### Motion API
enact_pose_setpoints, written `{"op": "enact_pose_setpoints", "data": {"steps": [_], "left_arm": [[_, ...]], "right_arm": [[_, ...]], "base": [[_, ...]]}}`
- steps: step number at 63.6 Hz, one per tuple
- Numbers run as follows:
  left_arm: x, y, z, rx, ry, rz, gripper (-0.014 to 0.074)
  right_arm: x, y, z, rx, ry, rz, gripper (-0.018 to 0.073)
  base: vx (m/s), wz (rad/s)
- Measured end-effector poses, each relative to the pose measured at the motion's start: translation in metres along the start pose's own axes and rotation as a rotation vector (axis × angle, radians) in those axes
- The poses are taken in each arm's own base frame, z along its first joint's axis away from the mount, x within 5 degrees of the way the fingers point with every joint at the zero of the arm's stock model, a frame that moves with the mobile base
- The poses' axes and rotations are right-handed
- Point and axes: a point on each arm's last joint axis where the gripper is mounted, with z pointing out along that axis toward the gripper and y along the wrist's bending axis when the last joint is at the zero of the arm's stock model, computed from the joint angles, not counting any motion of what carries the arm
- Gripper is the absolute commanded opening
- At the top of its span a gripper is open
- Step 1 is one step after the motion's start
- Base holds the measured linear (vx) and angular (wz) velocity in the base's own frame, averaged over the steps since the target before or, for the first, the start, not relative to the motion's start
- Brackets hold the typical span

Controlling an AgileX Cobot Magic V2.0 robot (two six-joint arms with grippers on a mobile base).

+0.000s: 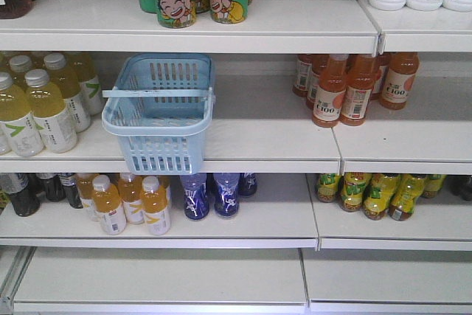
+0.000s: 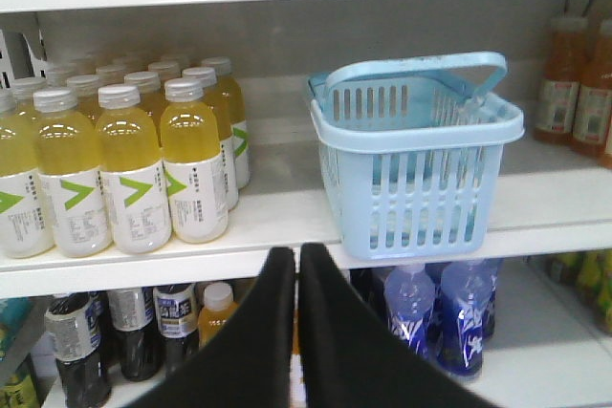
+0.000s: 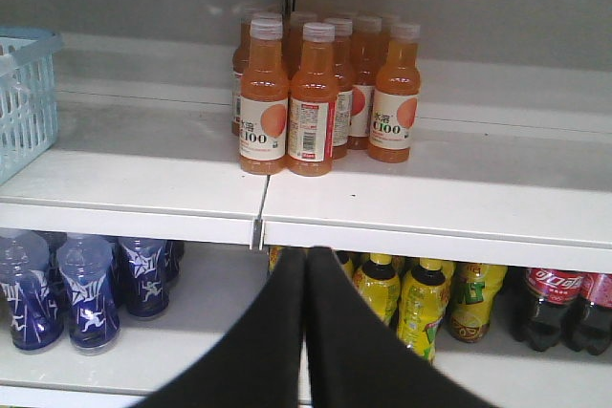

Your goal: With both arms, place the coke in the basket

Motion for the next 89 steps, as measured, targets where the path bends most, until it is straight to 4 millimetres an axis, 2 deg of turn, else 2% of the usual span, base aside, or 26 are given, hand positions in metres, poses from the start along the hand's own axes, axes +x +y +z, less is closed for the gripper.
{"op": "enact_pose_setpoints", "data": {"steps": [8,15,23,28,39,48,57,78,89], "left_arm": [[-0.015,-0.001,-0.002,0.005,-0.071,-0.026,-0.0006],[-0.046,-0.003,-0.008,0.013,-0.197,0.004,-0.0006],[-0.079,-0.006,-0.009,0.013,-0.209,0.011,-0.0006],[-0.097,-0.008,-0.001,0.007,-0.132,0.011,-0.0006],[-0.121,-0.009,0.030,-0.004,0.001,0.011,-0.0006],[-0.120,-0.009,0.054,-0.012,0.108,0.011,-0.0006],[-0.111,-0.009,0.068,-0.017,0.181,0.010,-0.0006],[-0.100,-0.008,0.083,-0.025,0.275,0.008,0.0011],[-0.102,-0.008,0.086,-0.022,0.244,0.008,0.0086]], "right_arm": [[0.000,0.000,0.000,0.000,0.000,0.000,-0.0010],[0.000,0.000,0.000,0.000,0.000,0.000,-0.0010],[0.000,0.000,0.000,0.000,0.000,0.000,-0.0010],[0.000,0.000,0.000,0.000,0.000,0.000,-0.0010],[0.000,0.000,0.000,0.000,0.000,0.000,-0.0010],[0.000,0.000,0.000,0.000,0.000,0.000,-0.0010],[0.000,0.000,0.000,0.000,0.000,0.000,-0.0010],[0.000,0.000,0.000,0.000,0.000,0.000,-0.0010],[0.000,0.000,0.000,0.000,0.000,0.000,-0.0010]], "base": [[0.00,0.00],[0.00,0.00],[0.00,0.00],[0.00,0.00],[0.00,0.00],[0.00,0.00],[0.00,0.00],[0.00,0.00],[0.00,0.00]]}}
